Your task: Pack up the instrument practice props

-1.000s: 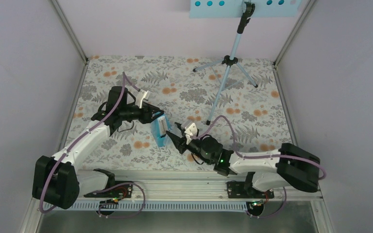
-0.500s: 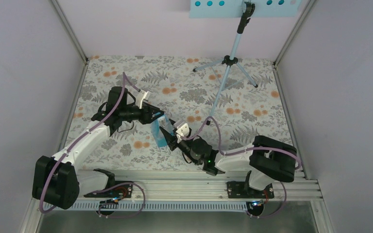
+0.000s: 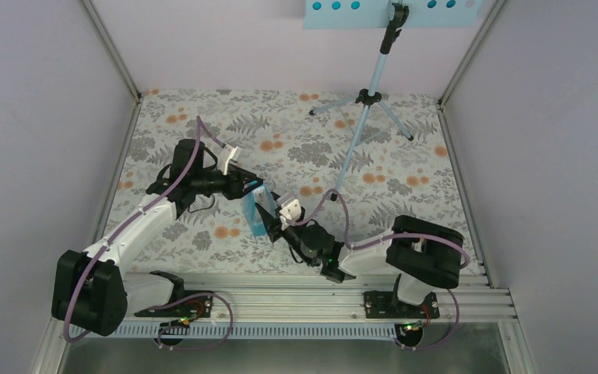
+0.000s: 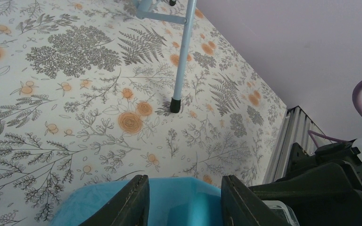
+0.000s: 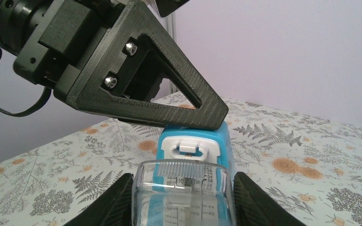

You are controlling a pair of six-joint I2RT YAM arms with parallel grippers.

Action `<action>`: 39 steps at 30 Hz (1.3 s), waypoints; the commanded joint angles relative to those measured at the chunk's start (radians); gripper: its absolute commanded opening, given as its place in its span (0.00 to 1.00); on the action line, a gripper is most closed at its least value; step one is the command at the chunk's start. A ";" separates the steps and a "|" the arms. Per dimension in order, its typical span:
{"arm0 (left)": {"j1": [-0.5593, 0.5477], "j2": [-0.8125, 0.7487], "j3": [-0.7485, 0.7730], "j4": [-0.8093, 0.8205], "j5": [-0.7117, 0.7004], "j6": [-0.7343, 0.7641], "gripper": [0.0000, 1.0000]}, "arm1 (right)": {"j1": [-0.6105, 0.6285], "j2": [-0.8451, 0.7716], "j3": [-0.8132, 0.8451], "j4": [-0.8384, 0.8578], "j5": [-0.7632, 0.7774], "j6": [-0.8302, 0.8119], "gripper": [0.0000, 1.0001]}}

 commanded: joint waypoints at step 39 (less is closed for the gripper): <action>0.001 0.007 -0.030 -0.060 0.026 0.036 0.37 | 0.034 0.100 0.040 0.054 0.100 -0.001 0.39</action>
